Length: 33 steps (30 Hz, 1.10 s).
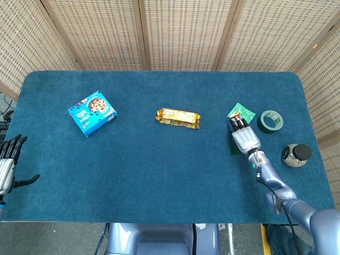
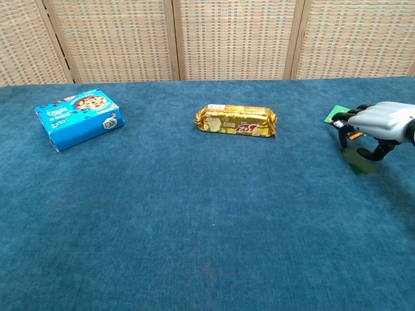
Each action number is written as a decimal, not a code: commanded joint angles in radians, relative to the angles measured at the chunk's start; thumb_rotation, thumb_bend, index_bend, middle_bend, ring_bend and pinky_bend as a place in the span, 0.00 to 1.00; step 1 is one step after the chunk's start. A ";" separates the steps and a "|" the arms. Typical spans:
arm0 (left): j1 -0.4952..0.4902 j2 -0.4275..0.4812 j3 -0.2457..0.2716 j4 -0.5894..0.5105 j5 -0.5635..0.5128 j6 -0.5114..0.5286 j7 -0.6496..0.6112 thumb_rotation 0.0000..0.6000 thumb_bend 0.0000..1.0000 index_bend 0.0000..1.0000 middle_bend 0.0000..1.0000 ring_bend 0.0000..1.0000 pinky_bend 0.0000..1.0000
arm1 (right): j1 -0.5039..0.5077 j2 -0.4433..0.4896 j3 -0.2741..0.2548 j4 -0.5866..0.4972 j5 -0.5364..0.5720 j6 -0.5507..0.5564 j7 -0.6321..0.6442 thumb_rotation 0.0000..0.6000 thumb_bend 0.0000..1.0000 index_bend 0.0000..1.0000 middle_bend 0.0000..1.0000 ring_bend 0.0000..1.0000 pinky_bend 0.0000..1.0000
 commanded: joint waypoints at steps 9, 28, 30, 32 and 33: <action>-0.001 0.000 0.001 0.000 0.000 -0.001 0.000 1.00 0.00 0.00 0.00 0.00 0.00 | -0.001 -0.016 -0.018 0.036 -0.014 0.002 0.018 1.00 0.61 0.45 0.00 0.00 0.00; 0.000 0.001 0.005 -0.003 0.005 0.005 0.000 1.00 0.00 0.00 0.00 0.00 0.00 | -0.093 0.162 -0.041 -0.310 -0.099 0.268 -0.077 1.00 0.52 0.44 0.00 0.00 0.00; 0.001 0.002 0.005 -0.005 0.006 0.007 -0.001 1.00 0.00 0.00 0.00 0.00 0.00 | -0.093 0.152 -0.030 -0.296 -0.093 0.277 -0.065 1.00 0.47 0.41 0.00 0.00 0.00; 0.002 0.002 0.005 -0.005 0.007 0.010 -0.002 1.00 0.00 0.00 0.00 0.00 0.00 | -0.088 0.135 -0.019 -0.267 -0.085 0.277 -0.053 1.00 0.45 0.41 0.00 0.00 0.00; 0.003 0.002 0.005 -0.005 0.008 0.011 -0.003 1.00 0.00 0.00 0.00 0.00 0.00 | -0.084 0.125 -0.016 -0.249 -0.082 0.272 -0.046 1.00 0.45 0.41 0.00 0.00 0.00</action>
